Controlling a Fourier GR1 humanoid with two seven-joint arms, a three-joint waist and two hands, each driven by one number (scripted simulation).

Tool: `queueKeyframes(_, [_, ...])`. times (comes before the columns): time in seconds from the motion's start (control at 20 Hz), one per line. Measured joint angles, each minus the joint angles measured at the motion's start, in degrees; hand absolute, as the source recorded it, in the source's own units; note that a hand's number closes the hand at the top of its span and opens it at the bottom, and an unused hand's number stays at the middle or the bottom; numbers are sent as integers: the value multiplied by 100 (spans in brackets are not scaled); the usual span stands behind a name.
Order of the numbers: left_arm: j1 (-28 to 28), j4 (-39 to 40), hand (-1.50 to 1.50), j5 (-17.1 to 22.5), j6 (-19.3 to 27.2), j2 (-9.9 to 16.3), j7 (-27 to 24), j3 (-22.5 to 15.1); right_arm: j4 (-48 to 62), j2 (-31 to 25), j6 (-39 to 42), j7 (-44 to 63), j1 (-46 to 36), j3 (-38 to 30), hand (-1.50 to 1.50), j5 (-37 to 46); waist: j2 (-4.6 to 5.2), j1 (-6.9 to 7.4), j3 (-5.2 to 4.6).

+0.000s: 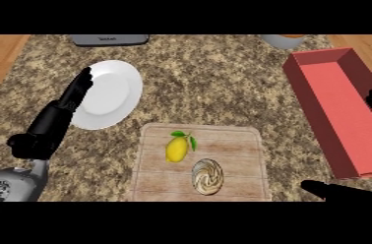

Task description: Pick the cupcake from the cutting board and place it in the cardboard box

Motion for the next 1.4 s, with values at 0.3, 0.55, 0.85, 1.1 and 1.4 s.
queueKeyframes(0.3, [-127, 202, 0, -156, -234, -68, -305, -85, -917, -490, 374, 464, 425, 632, -150, 1347, 42, 132, 7])
queueKeyframes(0.55, [-253, 259, 0, -160, -370, -79, -324, -54, -1066, -972, 1134, 1438, 229, 1263, -150, 1778, 59, 238, -3])
queueKeyframes(0.85, [-278, 250, 0, -234, -440, -133, -356, -108, -1096, -1243, 2216, 2938, -609, 2230, -150, 1835, 66, 372, -14])
queueKeyframes(1.1, [-401, 300, 0, -246, -497, -198, -264, -119, -1055, -899, 3049, 4431, -1593, 3107, -150, 1887, 61, 422, -18])
queueKeyframes(1.4, [-433, 491, 0, -300, -545, -217, -402, -37, -678, 116, 3385, 5349, -2382, 4148, -150, 2265, 53, 395, -17])
